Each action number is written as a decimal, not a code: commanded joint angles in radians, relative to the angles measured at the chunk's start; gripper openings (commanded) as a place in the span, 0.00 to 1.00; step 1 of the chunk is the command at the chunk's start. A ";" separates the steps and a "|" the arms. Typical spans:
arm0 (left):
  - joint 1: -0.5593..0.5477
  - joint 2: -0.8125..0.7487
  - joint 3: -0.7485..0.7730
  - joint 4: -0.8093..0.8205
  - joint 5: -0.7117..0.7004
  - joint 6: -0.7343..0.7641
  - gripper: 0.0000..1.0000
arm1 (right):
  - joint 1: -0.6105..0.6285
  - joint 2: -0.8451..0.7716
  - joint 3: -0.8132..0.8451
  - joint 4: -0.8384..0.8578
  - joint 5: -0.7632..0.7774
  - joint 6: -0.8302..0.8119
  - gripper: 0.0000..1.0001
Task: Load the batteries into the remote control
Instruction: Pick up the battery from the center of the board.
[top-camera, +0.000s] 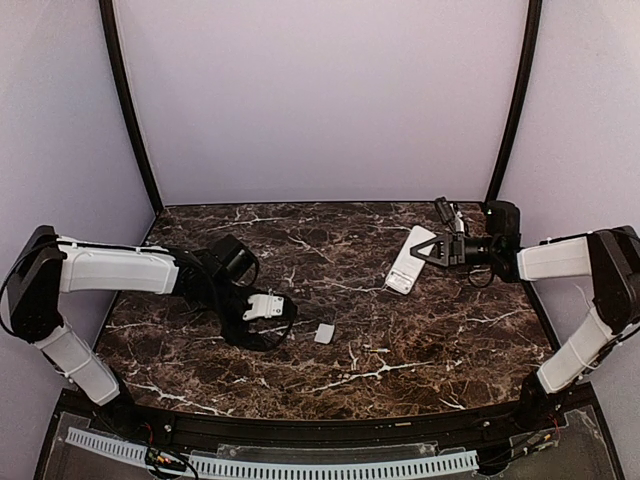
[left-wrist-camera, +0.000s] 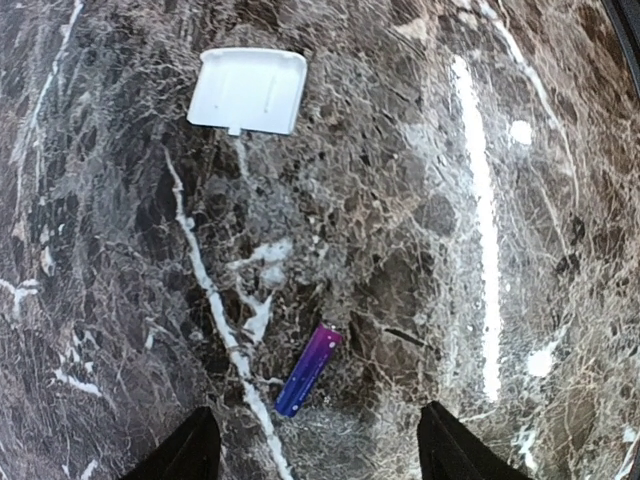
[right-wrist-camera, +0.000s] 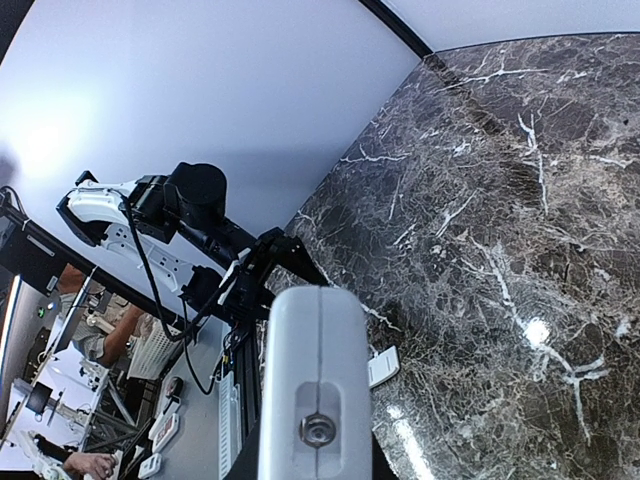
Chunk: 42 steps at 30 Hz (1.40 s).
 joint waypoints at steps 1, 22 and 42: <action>0.001 0.054 0.026 -0.053 0.006 0.111 0.65 | 0.013 0.014 -0.009 0.051 -0.021 0.011 0.00; -0.008 0.201 0.098 -0.126 0.018 0.112 0.27 | 0.023 0.034 -0.001 0.054 -0.028 0.019 0.00; -0.225 -0.085 0.191 0.026 -0.181 -0.249 0.00 | 0.183 0.040 -0.006 -0.033 0.071 0.103 0.00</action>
